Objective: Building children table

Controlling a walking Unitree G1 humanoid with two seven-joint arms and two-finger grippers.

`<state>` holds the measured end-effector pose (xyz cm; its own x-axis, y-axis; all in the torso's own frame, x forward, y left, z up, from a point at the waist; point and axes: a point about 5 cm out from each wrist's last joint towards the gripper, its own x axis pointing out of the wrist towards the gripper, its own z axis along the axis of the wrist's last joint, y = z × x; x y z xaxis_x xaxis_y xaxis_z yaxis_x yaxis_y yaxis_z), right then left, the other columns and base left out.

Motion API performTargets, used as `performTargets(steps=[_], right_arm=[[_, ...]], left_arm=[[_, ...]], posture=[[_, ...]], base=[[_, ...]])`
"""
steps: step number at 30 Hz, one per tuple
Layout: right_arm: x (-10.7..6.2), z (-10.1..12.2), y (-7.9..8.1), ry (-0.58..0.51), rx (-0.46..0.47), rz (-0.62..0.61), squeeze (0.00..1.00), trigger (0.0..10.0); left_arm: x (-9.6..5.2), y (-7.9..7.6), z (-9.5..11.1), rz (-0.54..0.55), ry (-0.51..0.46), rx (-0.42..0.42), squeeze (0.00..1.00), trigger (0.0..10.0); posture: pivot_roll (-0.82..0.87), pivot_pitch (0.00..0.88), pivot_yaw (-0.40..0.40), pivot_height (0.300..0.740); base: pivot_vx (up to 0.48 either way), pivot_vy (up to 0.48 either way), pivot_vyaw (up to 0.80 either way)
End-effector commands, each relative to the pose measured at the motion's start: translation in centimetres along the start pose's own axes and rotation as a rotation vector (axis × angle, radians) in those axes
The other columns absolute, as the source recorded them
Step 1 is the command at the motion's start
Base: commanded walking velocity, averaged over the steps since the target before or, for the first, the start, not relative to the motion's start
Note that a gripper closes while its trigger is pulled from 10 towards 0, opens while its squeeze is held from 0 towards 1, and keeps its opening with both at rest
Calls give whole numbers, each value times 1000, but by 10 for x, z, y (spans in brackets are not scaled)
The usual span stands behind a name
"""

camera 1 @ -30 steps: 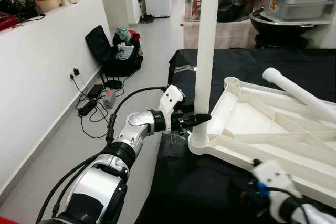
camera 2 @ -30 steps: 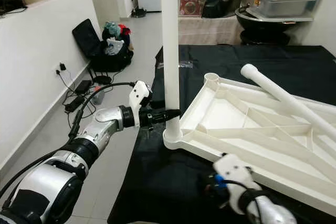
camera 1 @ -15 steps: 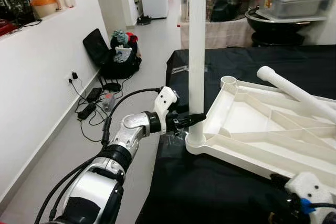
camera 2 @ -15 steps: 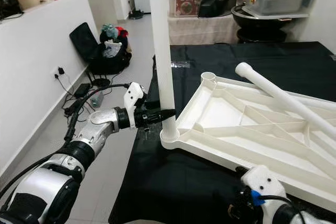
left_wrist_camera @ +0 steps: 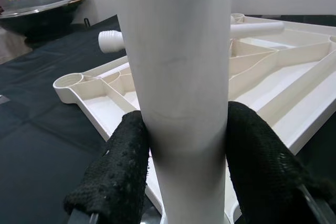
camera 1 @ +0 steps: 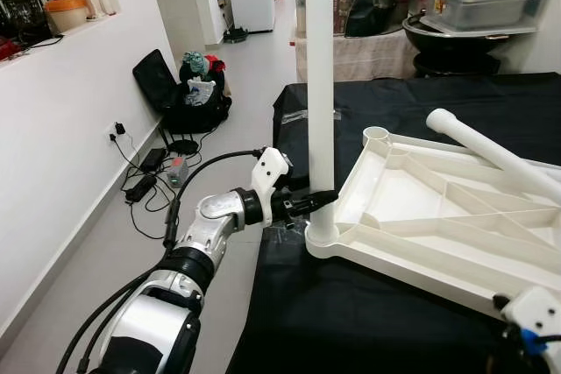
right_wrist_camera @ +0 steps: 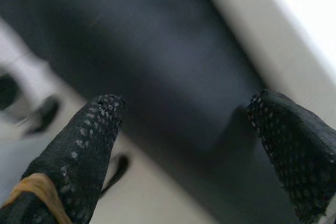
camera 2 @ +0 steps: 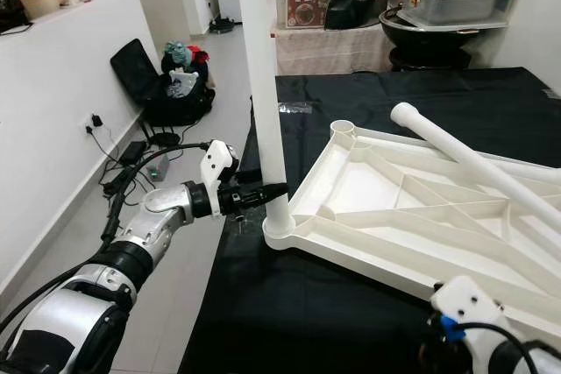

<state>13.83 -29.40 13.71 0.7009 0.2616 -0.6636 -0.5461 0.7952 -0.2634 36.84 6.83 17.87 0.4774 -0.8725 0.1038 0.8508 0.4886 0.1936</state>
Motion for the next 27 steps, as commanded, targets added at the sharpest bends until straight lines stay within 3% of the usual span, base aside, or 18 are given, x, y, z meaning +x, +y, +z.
performTargets(steps=[1, 6, 9, 13, 20, 27], right_arm=[[-5, 2, -4, -14, -14, 32, 0, 10000], [-15, 17, -15, -109, -13, 34, 0, 10000], [-18, 11, -24, -56, -43, 7, 0, 10000], [-24, -18, -35, 131, -73, -17, 0, 10000], [-31, -30, -38, 211, -69, 21, 0, 10000], [-35, -42, -61, 281, -62, -81, 0, 10000]], left_arm=[[-24, 16, -6, 101, 22, 2, 0, 10000], [-24, 15, -8, 106, 24, -1, 0, 9922], [-25, 13, -9, 107, 25, -4, 0, 9922], [-25, 12, -10, 106, 22, -7, 0, 9922], [-29, 14, -11, 117, 25, -6, 0, 9961], [-31, 14, -11, 124, 19, -5, 0, 9961]], posture=[[-126, 0, 58, 740], [-132, 0, 57, 740], [-134, 0, 57, 740], [-132, 0, 49, 740], [-132, 0, 44, 740], [-128, 0, 35, 740]], base=[[0, 0, 0], [0, 0, 0], [0, 0, 0], [0, 0, 0], [0, 0, 0], [0, 0, 0]])
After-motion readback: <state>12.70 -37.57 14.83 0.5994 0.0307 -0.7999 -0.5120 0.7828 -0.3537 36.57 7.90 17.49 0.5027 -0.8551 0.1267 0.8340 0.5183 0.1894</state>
